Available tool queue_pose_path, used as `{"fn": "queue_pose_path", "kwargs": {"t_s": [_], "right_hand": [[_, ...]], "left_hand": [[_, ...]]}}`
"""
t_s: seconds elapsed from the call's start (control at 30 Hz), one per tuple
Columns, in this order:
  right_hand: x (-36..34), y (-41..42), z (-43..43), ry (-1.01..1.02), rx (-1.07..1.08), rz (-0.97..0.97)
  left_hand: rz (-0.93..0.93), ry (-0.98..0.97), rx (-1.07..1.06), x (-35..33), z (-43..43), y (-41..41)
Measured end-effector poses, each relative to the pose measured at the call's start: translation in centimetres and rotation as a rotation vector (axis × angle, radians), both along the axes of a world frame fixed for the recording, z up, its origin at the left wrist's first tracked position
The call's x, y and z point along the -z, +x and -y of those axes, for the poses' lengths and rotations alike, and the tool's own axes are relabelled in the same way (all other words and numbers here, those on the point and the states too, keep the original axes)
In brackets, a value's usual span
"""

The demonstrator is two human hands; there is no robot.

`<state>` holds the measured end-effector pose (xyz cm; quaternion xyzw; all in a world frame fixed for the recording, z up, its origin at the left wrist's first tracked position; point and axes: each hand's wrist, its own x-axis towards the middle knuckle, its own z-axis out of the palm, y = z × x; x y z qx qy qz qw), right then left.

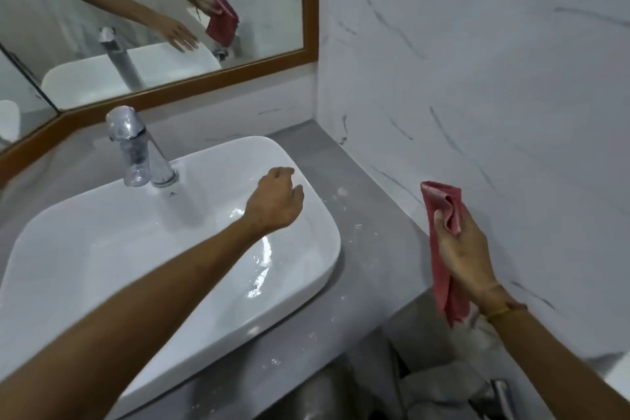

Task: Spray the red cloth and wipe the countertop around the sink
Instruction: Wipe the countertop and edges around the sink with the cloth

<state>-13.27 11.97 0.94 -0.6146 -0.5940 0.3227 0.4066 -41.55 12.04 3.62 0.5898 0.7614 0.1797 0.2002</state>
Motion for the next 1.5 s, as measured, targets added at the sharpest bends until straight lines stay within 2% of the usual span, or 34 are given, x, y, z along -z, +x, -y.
{"fn": "queue_pose_path", "kwargs": {"t_s": [0.1, 0.2, 0.3, 0.37, 0.4, 0.53, 0.7, 0.8, 0.97, 1.1, 1.17, 1.33, 1.4, 1.5], "right_hand": [[2.9, -1.8, -4.3, 0.06, -0.112, 0.155], [7.0, -3.9, -7.9, -0.071, -0.363, 0.321], [11.6, -5.6, -9.0, -0.198, -0.635, 0.72], [14.0, -5.9, -8.9, -0.135, -0.715, 0.97], [14.6, -5.9, -8.9, -0.075, -0.72, 1.02], [15.8, -6.9, -10.4, 0.109, -0.707, 1.014], [16.0, -11.9, -15.7, 0.107, -0.676, 0.962], [16.1, -14.4, -18.2, 0.159, -0.751, 0.97], [16.3, -12.4, -14.0, 0.268, -0.979, 1.002], [16.2, -5.6, -6.9, 0.23, -0.974, 0.953], [16.0, -4.5, -8.0, 0.195, -0.946, 0.994], [15.0, -12.8, -16.9, 0.17, -0.838, 0.995], [15.5, -15.9, -16.5, 0.164, -0.845, 0.945], [16.1, -14.0, -12.2, 0.256, -1.006, 0.927]], "left_hand": [[-0.005, -0.02, -0.052, 2.5, -1.6, 0.6], [-0.011, -0.062, -0.083, 4.3, -3.8, 1.1], [0.026, -0.103, -0.135, 5.4, -5.8, 1.5], [0.071, -0.114, -0.206, 5.6, -7.2, 1.8], [0.089, -0.113, -0.237, 5.6, -7.8, 1.9], [0.125, -0.073, -0.292, 6.0, -9.2, 2.3], [0.139, -0.074, -0.349, 6.7, -9.6, 2.3], [0.134, -0.06, -0.373, 7.0, -9.9, 2.3], [0.094, -0.033, -0.38, 7.6, -9.8, 2.1], [0.104, -0.037, -0.362, 7.5, -9.6, 2.0], [0.107, -0.036, -0.35, 7.4, -9.6, 2.0], [0.104, -0.05, -0.378, 7.2, -9.8, 2.0], [0.088, -0.04, -0.373, 7.2, -9.7, 2.0], [0.077, -0.03, -0.364, 7.1, -9.6, 2.2]]}}
